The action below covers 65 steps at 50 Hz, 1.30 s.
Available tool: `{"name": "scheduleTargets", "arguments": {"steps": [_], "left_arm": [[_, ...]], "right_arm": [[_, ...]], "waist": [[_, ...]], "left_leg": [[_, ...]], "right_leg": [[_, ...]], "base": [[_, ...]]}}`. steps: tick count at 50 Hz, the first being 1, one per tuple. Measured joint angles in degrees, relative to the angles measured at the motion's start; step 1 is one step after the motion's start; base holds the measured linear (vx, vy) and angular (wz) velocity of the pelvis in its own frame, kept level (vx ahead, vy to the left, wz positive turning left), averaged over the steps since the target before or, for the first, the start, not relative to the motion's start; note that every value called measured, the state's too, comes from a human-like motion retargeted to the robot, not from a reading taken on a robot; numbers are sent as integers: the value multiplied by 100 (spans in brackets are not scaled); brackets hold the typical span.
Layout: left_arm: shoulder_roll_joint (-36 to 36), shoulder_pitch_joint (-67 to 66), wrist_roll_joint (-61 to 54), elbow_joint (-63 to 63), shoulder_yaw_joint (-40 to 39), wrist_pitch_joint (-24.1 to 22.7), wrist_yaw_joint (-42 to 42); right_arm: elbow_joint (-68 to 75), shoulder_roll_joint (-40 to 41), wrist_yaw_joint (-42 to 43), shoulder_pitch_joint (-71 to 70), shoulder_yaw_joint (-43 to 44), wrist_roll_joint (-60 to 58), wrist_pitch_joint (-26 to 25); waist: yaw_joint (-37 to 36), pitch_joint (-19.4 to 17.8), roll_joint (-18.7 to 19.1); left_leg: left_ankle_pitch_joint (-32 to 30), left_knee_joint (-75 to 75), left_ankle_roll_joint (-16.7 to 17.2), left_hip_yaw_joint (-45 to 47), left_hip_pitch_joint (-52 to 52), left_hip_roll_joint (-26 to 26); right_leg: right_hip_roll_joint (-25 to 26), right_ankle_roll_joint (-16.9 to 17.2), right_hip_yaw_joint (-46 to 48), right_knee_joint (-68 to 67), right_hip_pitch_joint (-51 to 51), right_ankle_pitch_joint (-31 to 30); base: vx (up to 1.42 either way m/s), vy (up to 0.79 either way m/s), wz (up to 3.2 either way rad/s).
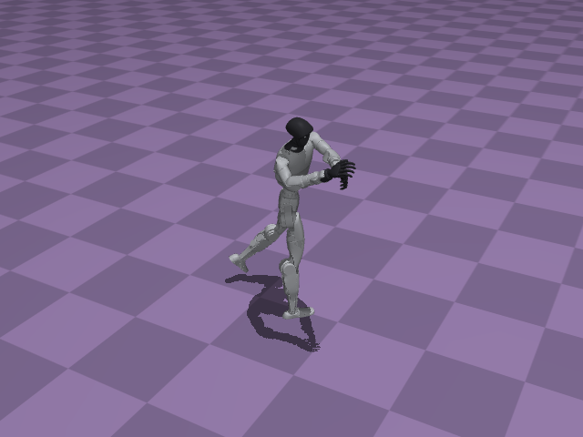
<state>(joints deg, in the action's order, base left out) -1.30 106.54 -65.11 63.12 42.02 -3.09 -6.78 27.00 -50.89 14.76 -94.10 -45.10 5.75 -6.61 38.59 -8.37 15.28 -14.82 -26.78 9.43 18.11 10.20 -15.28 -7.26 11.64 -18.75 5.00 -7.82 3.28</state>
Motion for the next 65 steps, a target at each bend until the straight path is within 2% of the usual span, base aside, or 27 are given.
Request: {"name": "scheduleTargets", "arguments": {"steps": [2,3,4,9,15,17,19,22,23,25,27,28,31,36,38,40,42,46,49,50,52,53,55,58,61,63,65], "left_arm": [[33,28,-252,-34,-11,-136,1],[163,12,-1480,-237,-304,-438,-550],[189,-4,-1916,-359,-342,-555,-716],[-69,-143,-2056,-832,-112,-703,-534],[-484,-345,-1888,-1174,65,-690,-342],[-614,-346,-1258,-1113,225,-606,-147],[-523,-379,-1722,-1168,73,-678,-385],[-465,-377,-1622,-1141,79,-732,-592],[-454,-374,-1545,-1126,86,-742,-637],[-576,-342,-513,-970,339,-552,-359],[-463,-434,-1416,-1117,130,-807,-774],[-549,-433,-968,-1053,272,-692,-634],[-452,-553,-1838,-1212,83,-924,-893],[-485,-641,-1773,-1233,52,-1015,-990],[-587,-635,-994,-1137,179,-864,-829],[-473,-723,-1552,-1279,-62,-1102,-1141],[-508,-816,-1391,-1328,-66,-1142,-1200],[-614,-1195,-856,-1521,-195,-1262,-1463],[-751,-1674,-293,-1836,-306,-1310,-1729],[-802,-1855,-125,-1958,-332,-1336,-1827],[-951,-2268,406,-2218,-388,-1484,-2137],[-1102,-2442,1074,-2249,-354,-1373,-2228],[-1073,-2879,569,-2673,-605,-1745,-2472],[-1080,-3076,549,-2883,-941,-1845,-2478],[-1063,-3490,535,-3164,-1398,-1957,-2396],[-1097,-3773,1132,-3282,-1551,-1882,-2355],[-1177,-3800,1857,-3319,-1577,-1685,-2407]], "right_arm": [[-82,-89,-15,-44,1,134,29],[-122,-89,177,-81,4,190,-21],[-162,-120,227,-129,-43,220,-40],[-369,-236,135,-383,-265,174,-7],[-457,-63,151,-443,-287,71,18],[-449,-50,103,-425,-300,38,80],[-426,-9,191,-395,-265,67,53],[-400,-19,241,-346,-261,80,65],[-387,-19,255,-319,-249,101,76],[-357,-45,122,-279,-240,124,156],[-318,53,287,-211,-174,192,129],[-311,46,194,-194,-187,191,158],[-291,130,335,-145,-176,256,130],[-301,176,419,-102,-249,271,154],[-313,145,306,-92,-292,236,203],[-325,202,432,-37,-252,216,183],[-350,258,473,67,-236,225,216],[-468,438,494,395,-170,242,351],[-575,646,466,741,-117,113,390],[-604,739,463,859,-111,59,399],[-659,963,476,1091,-73,-104,438],[-693,1062,410,1202,-59,-204,449],[-732,1301,480,1373,-58,-419,404],[-768,1429,472,1272,-309,-579,321],[-824,1647,589,1441,-333,-636,370],[-920,1687,570,1548,-361,-807,452],[-984,1607,433,1390,-531,-978,485]], "waist": [[20,-49,91],[12,-96,132],[-5,-117,176],[-135,-110,307],[-279,-176,313],[-330,-183,281],[-402,-205,242],[-528,-196,225],[-567,-191,219],[-628,-168,227],[-697,-173,204],[-721,-149,194],[-813,-139,184],[-955,-111,148],[-1015,-77,121],[-1108,-68,68],[-1221,-23,2],[-1454,118,-186],[-1739,241,-429],[-1874,269,-529],[-2159,316,-721],[-2320,348,-835],[-2726,390,-1110],[-3465,245,-1599],[-4194,331,-2054],[-4710,444,-2310],[-5258,357,-2517]], "left_leg": [[-257,-31,138,-453,-67,142],[-371,-69,165,-656,-111,206],[-472,-99,229,-854,-156,273],[-909,-116,557,-1572,-326,719],[-1125,5,557,-2109,-270,1152],[-1135,-7,557,-2312,-283,1273],[-1096,-33,557,-2540,-302,1322],[-1001,-70,557,-2738,-346,1274],[-952,-82,557,-2754,-363,1220],[-819,-127,557,-2695,-424,1098],[-690,-152,557,-2560,-471,924],[-620,-160,557,-2449,-500,838],[-316,-241,557,-2047,-619,452],[589,-238,502,-1190,-720,-220],[1162,-85,457,-957,-772,-349],[1546,171,406,-721,-826,-418],[1758,364,315,-257,-891,-515],[2251,606,-139,1311,-891,-740],[2495,1148,-527,2328,-704,-636],[2528,1349,-657,2300,-677,-556],[2508,1593,-605,1997,-709,-530],[2504,1627,-545,1865,-750,-525],[2522,1720,-473,1642,-809,-457],[2608,1823,-571,1373,-825,-136],[2658,1752,-666,984,-1025,11],[2712,1625,-681,695,-1244,46],[2765,1554,-699,405,-1396,76]], "right_leg": [[47,-11,-178,0,-18,28],[63,-4,-258,0,-27,50],[77,28,-328,0,-44,72],[-53,283,-520,0,-173,330],[-141,336,-597,-24,-154,517],[-196,336,-593,-20,-138,523],[-227,336,-550,-13,-118,517],[-234,336,-401,-13,-85,515],[-222,336,-333,-17,-72,504],[-209,336,-176,-28,-61,492],[-191,336,2,-38,-44,488],[-195,336,106,-45,-38,486],[-139,336,444,-55,-25,441],[-70,336,1066,-186,-14,440],[-87,336,1356,-281,-20,476],[-117,336,1650,-389,-23,518],[-164,336,1952,-500,-20,543],[-319,336,2603,-815,-67,639],[-482,336,3010,-1160,-146,712],[-527,336,3107,-1262,-157,718],[-575,336,3299,-1445,-158,701],[-614,336,3376,-1512,-139,675],[-722,336,3501,-1624,-117,619],[-1096,335,3670,-1744,22,505],[-1318,183,3951,-1814,146,417],[-1397,18,4174,-1818,222,362],[-1449,-169,4385,-1864,324,281]], "base": [[14,-5,-82],[12,-5,-73],[11,-5,-67],[7,0,-50],[5,4,-25],[0,3,-2],[-3,-1,14],[-7,-5,48],[-9,-6,64],[-11,-6,73],[-13,-6,79],[-14,-6,88],[-15,-6,98],[-15,1,116],[-16,8,139],[-17,11,140],[-17,13,146],[-17,13,160],[-16,15,147],[-14,18,116],[-11,19,108],[-8,21,101],[-7,25,92],[-3,34,96],[-1,26,105],[3,22,112],[6,23,121]]}}
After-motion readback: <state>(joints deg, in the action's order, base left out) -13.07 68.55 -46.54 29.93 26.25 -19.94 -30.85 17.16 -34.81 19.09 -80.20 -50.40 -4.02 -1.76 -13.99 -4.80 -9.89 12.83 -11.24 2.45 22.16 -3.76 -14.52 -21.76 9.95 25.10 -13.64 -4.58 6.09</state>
